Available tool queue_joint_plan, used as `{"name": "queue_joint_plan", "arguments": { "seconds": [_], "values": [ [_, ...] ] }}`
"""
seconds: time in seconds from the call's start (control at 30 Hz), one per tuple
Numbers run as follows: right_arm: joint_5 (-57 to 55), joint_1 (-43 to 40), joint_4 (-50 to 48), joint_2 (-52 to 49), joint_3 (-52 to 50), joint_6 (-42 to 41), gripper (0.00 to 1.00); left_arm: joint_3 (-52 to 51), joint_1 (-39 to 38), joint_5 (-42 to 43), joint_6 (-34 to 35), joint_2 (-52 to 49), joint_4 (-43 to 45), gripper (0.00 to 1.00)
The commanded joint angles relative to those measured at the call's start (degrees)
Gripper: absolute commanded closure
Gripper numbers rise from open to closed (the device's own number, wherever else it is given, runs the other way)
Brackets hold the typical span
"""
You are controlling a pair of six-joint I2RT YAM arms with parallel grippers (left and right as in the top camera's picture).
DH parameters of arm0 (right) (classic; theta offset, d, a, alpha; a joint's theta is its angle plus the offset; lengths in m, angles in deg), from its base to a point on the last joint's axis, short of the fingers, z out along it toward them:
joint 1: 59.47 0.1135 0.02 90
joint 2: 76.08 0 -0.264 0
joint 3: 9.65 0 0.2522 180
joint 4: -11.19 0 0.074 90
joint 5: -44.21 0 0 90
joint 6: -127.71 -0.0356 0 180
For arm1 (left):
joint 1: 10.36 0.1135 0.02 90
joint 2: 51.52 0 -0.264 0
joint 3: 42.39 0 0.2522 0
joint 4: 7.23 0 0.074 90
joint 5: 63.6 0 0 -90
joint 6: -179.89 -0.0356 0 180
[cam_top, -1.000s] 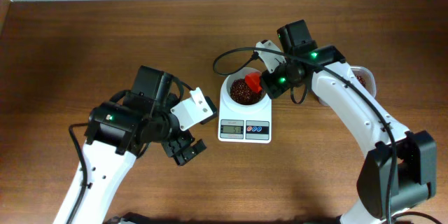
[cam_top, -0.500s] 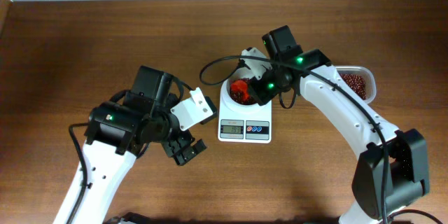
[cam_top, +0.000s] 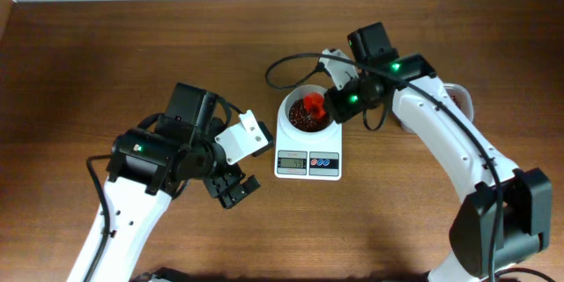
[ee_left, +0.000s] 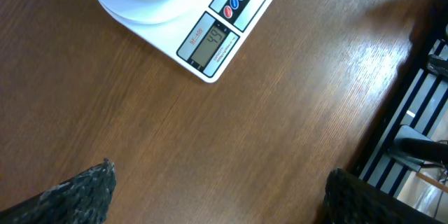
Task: Scoop and weigh 50g on scale
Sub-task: 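Tip the scoop to pour beans into the white bowl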
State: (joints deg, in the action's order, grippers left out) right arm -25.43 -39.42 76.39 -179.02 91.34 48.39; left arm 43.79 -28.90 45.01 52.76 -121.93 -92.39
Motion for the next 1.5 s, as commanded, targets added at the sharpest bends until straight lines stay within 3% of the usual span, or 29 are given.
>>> {"name": "queue_joint_plan", "arguments": {
  "seconds": [0.0,0.2,0.5,0.6,1.47],
  "values": [
    [-1.9,-0.1,-0.2,2.1,3.8,-0.2,0.96,-0.3,0.3,0.0,-0.9,-0.1,-0.1,0.01],
    [-7.1,0.2,0.3,1.4,3.1,0.0,0.96,-0.3,0.3,0.0,-0.9,-0.1,-0.1,0.01],
    [0.7,0.3,6.7,2.0,6.2,0.0,0.96,-0.3,0.3,0.0,-0.9,-0.1,-0.1,0.01],
    [-6.7,1.6,6.6,1.0,5.5,0.0,0.96,-0.3,0.3,0.0,-0.9,-0.1,-0.1,0.01],
    [-3.8,2.0,6.2,1.0,5.5,-0.1,0.96,-0.3,0.3,0.0,-0.9,-0.1,-0.1,0.01]
  ]
}}
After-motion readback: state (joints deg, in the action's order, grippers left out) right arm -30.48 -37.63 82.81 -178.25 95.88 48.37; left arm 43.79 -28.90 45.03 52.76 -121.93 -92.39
